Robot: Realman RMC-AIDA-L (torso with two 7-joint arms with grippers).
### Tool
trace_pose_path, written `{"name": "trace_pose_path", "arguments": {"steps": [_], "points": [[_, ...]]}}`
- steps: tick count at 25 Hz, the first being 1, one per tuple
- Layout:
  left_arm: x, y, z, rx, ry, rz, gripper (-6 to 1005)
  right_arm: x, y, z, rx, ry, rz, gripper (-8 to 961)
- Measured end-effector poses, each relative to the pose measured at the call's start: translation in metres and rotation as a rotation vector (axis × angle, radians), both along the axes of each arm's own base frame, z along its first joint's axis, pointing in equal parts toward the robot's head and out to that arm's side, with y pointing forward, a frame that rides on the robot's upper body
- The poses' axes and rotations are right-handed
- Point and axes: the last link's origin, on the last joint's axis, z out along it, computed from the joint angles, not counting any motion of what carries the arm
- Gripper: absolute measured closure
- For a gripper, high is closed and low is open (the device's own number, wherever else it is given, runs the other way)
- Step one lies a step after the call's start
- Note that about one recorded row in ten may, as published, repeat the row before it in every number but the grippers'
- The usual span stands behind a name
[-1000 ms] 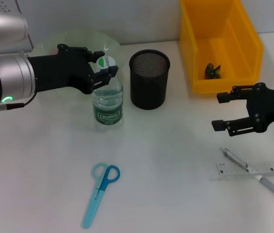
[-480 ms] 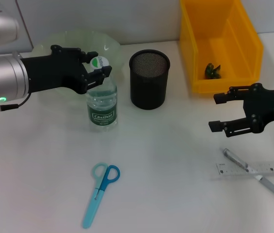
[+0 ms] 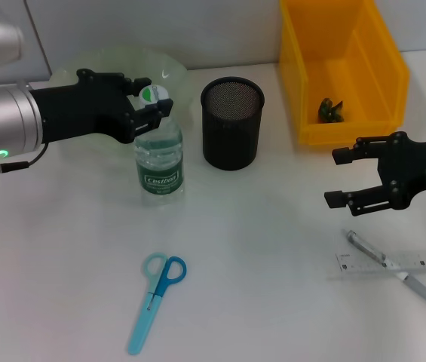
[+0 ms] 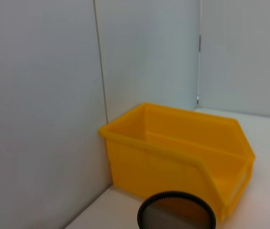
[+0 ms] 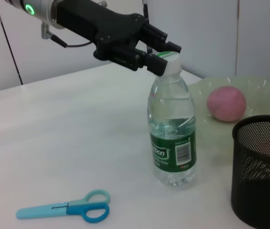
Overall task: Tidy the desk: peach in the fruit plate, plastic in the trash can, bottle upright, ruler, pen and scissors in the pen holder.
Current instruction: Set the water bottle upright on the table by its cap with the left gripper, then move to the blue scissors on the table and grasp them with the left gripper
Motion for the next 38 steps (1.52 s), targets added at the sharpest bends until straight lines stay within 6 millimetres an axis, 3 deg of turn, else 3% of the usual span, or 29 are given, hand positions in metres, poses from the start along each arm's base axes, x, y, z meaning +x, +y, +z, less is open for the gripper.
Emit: {"name": "trace_pose_path", "arguments": {"steps": [7, 23, 29, 38], "points": [[-0.002, 0.000, 0.009, 0.020, -0.060, 0.023, 459, 0.000, 0.000, 0.001, 0.001, -0.003, 0.004, 130], [0.001, -0.011, 0.012, -0.005, -0.055, -0.014, 253, 0.000, 0.000, 0.002, 0.008, -0.003, 0.006, 131], [-0.008, -0.043, 0.025, -0.023, -0.040, -0.032, 191, 0.001, -0.001, 0.004, 0.019, 0.012, -0.006, 131], [-0.029, -0.062, 0.021, -0.078, -0.085, 0.107, 192, 0.000, 0.002, 0.014, 0.087, 0.044, -0.025, 131]]}}
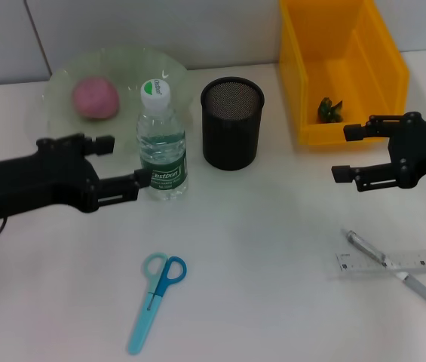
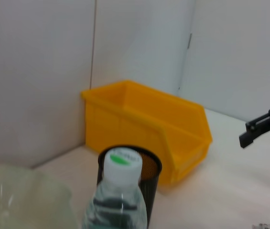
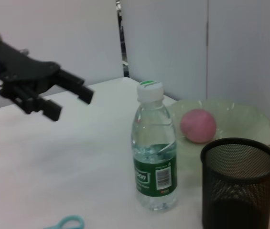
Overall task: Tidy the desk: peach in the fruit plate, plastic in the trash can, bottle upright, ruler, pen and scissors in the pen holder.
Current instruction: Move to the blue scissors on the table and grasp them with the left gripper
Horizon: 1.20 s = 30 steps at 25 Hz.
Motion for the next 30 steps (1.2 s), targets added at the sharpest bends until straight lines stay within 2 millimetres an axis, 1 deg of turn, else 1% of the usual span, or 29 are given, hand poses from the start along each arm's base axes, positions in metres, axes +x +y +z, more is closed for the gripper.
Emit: {"name": "trace_pose_path", "arguments": {"steps": [1, 2, 3, 5, 6, 7, 8, 9, 12, 13, 16, 17, 18, 20, 21, 22, 24, 30], "points": [[-0.004, -0.006, -0.002, -0.015, -0.014, 0.039, 192, 0.000, 0.000, 0.000, 0.006, 0.001, -0.003, 131], [-0.004, -0.006, -0.002, -0.015, -0.014, 0.039, 192, 0.000, 0.001, 0.001, 0.007, 0.001, -0.004, 131], [-0.008, -0.009, -0.004, -0.028, -0.020, 0.078, 191, 0.001, 0.001, 0.001, 0.009, 0.000, -0.005, 131], [-0.008, -0.009, -0.004, -0.028, -0.020, 0.078, 191, 0.001, 0.002, -0.001, 0.018, 0.001, -0.011, 131], [-0.020, -0.012, -0.010, -0.052, 0.011, 0.163, 191, 0.001, 0.002, -0.001, 0.024, 0.001, -0.014, 131], [-0.020, -0.012, -0.010, -0.052, 0.011, 0.163, 191, 0.002, 0.004, -0.003, 0.032, -0.002, -0.021, 132], [-0.024, -0.014, -0.017, -0.074, 0.041, 0.208, 191, 0.002, 0.005, -0.005, 0.037, -0.007, -0.026, 132], [-0.024, -0.014, -0.017, -0.074, 0.041, 0.208, 191, 0.003, 0.007, -0.011, 0.041, -0.027, -0.031, 132], [-0.026, -0.015, -0.023, -0.087, 0.064, 0.237, 192, 0.003, 0.009, -0.015, 0.042, -0.044, -0.034, 132], [-0.030, -0.015, -0.034, -0.108, 0.118, 0.333, 192, 0.004, 0.010, -0.016, 0.048, -0.049, -0.036, 132], [-0.029, -0.015, -0.040, -0.114, 0.161, 0.405, 192, 0.004, 0.011, -0.017, 0.068, -0.048, -0.029, 132], [-0.029, -0.015, -0.040, -0.114, 0.161, 0.405, 192, 0.004, 0.011, -0.017, 0.075, -0.043, -0.023, 132], [-0.026, -0.015, -0.042, -0.108, 0.179, 0.449, 192, 0.004, 0.011, -0.018, 0.080, -0.038, -0.019, 132], [-0.020, -0.014, -0.039, -0.088, 0.185, 0.493, 192, 0.004, 0.010, -0.019, 0.095, -0.026, -0.020, 132], [-0.020, -0.014, -0.039, -0.088, 0.185, 0.493, 193, 0.004, 0.010, -0.019, 0.095, -0.026, -0.020, 132], [-0.014, -0.014, -0.035, -0.070, 0.178, 0.534, 193, 0.004, 0.010, -0.019, 0.099, -0.024, -0.020, 132], [-0.011, -0.014, -0.031, -0.055, 0.183, 0.577, 193, 0.004, 0.011, -0.019, 0.117, -0.012, -0.024, 132], [-0.007, -0.018, -0.035, -0.086, 0.218, 0.592, 193, 0.002, 0.017, -0.016, 0.153, -0.002, -0.033, 132]]}}
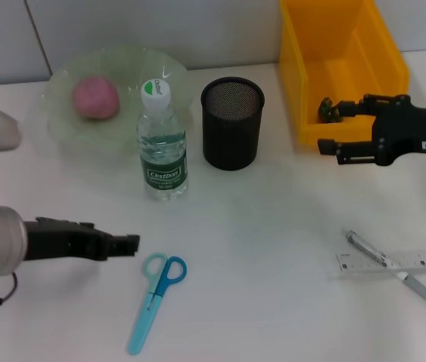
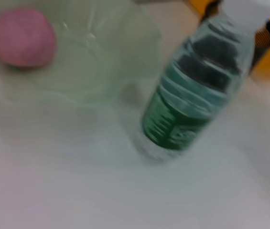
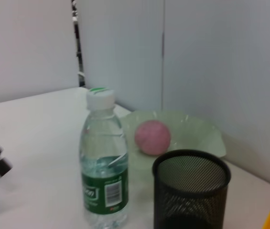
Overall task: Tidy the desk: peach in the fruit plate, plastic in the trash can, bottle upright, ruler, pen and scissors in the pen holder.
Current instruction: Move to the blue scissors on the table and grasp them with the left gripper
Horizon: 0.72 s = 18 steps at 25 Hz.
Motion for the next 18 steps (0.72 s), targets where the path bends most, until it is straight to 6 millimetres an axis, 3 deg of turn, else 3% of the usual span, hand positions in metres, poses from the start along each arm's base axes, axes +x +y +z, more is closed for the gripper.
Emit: {"name": "trace_pose_path", "arguments": {"steps": [9, 18], "points": [[0.017, -0.007, -0.018, -0.093, 0.000, -0.050, 194, -0.008, 0.013, 0.001, 0.055, 0.029, -0.007, 132], [0.014, -0.009, -0.025, -0.150, 0.060, -0.050, 195, -0.015, 0.023, -0.007, 0.069, 0.027, -0.012, 133]]}}
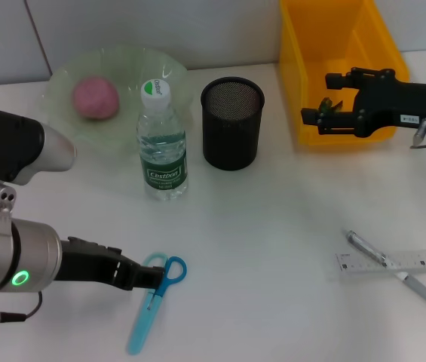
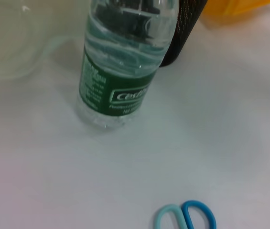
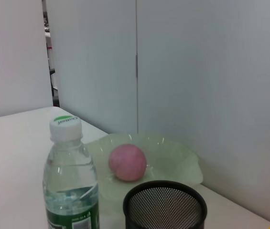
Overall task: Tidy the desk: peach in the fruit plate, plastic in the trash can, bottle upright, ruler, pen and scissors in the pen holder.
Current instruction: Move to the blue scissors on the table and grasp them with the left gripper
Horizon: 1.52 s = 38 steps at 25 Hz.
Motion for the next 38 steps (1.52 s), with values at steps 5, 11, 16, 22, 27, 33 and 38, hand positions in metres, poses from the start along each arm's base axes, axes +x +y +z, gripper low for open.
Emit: {"name": "trace_pose_path", "arguments": {"steps": [5, 11, 16, 22, 27, 33, 38], "points": [[-0.004, -0.002, -0.002, -0.021, 0.007, 0.020, 196, -0.005, 0.000, -0.007, -0.037, -0.002, 0.019, 133], [-0.014, -0.008, 0.001, -0.062, 0.057, 0.050, 196, -0.011, -0.010, -0.024, -0.156, -0.042, 0.068, 133], [-0.022, -0.010, -0.001, -0.069, 0.096, 0.059, 197, -0.013, -0.018, -0.035, -0.244, -0.092, 0.103, 133], [-0.017, -0.008, -0.006, -0.086, 0.114, 0.032, 197, -0.014, -0.028, -0.039, -0.320, -0.109, 0.142, 133], [-0.007, -0.004, -0.003, -0.106, 0.111, 0.019, 198, -0.009, -0.029, -0.034, -0.298, -0.087, 0.128, 134], [0.005, -0.009, -0.006, -0.141, 0.106, -0.017, 198, -0.001, -0.031, -0.028, -0.277, -0.088, 0.115, 134], [0.008, -0.009, -0.008, -0.149, 0.115, -0.034, 198, 0.003, -0.032, -0.024, -0.260, -0.084, 0.104, 134]]}}
